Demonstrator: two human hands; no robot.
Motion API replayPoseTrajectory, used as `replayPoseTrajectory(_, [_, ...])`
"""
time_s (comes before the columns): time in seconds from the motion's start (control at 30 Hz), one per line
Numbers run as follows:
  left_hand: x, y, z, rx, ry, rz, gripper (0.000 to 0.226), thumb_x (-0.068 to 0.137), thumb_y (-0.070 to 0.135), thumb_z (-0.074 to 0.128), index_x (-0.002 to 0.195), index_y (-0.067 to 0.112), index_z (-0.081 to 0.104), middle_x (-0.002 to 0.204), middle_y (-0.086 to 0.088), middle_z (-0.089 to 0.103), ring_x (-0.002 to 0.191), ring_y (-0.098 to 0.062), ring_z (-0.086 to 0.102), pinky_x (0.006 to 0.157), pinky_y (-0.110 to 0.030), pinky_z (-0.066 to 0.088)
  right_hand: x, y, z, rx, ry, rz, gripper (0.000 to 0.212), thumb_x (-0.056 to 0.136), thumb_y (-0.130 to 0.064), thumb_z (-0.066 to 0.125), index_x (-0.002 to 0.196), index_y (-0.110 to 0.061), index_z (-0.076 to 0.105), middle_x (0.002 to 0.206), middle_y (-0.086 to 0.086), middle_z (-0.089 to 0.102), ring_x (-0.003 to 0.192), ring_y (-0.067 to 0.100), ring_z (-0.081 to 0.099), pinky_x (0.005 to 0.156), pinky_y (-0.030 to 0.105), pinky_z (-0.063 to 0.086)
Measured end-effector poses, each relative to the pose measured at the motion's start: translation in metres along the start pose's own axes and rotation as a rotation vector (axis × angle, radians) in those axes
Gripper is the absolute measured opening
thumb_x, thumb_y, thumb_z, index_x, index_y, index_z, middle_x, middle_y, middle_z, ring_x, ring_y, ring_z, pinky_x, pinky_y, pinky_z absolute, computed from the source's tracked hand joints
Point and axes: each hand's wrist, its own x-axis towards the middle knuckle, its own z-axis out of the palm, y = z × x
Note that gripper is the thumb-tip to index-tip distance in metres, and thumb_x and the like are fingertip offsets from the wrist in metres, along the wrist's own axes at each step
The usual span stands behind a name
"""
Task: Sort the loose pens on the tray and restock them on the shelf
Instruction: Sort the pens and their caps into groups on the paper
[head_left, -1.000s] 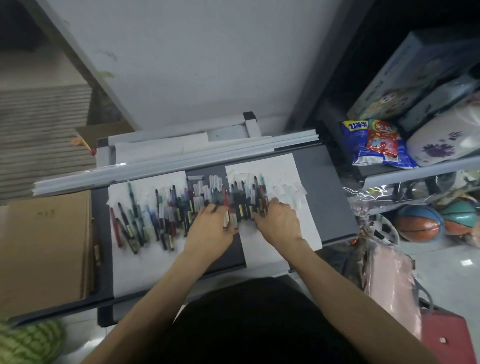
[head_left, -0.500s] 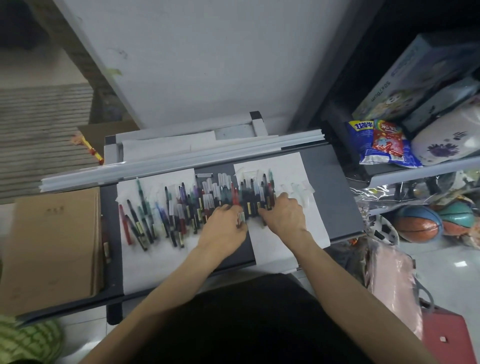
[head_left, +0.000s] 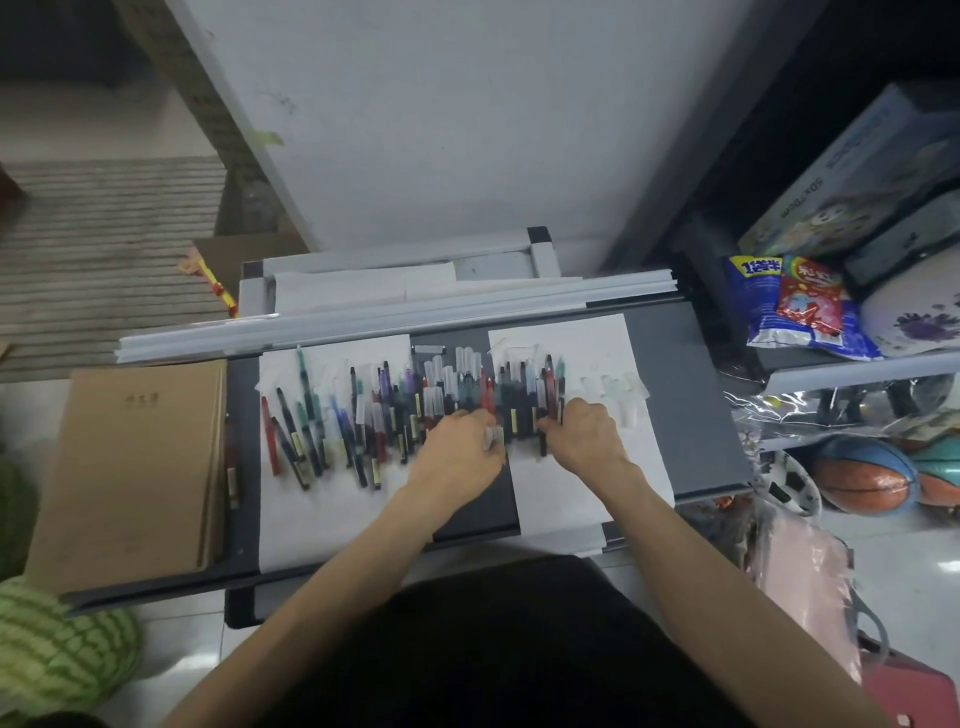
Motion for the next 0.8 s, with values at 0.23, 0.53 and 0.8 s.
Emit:
replayPoseTrajectory(0.23, [0.004,0.008,0.003,-0.017,0.006,-0.033,0.035,0.097,0.024,0.058,0.131,0.018,0.064,0.125,-0.008,0.066,0.111,-0.028,0.065,0.098,-0.039,0.055,0.003,0.008,0.004,-0.013,-0.022,-0.033,0.036,0.106,-0.033,0.051,0.116,0.001,0.061,0.118,0.022,0.063,0.105,0.039,0.063,0.078,0.034,0.044])
replayPoseTrajectory(0.53, [0.009,0.024,0.002,-0.333,0.137,-0.053,0.024,0.097,0.018,0.063,0.118,0.021,0.075,0.110,0.006,0.074,0.092,-0.013,0.071,0.087,-0.024,0.057,-0.001,0.022,-0.002,0.139,-0.015,-0.077,0.036,0.106,-0.038,0.049,0.083,-0.011,0.051,0.088,0.010,0.061,0.082,0.032,0.057,0.069,0.035,0.040])
replayPoseTrajectory(0.8, [0.014,0.054,-0.003,-1.379,-0.335,-0.188,0.034,0.108,0.030,0.053,0.123,0.004,0.069,0.114,-0.012,0.076,0.102,-0.021,0.073,0.082,-0.030,0.058,-0.038,0.009,-0.028,0.720,-0.404,-0.295,0.028,0.107,-0.019,0.054,0.083,-0.006,0.054,0.068,0.003,0.051,0.051,0.009,0.046,0.049,0.021,0.039])
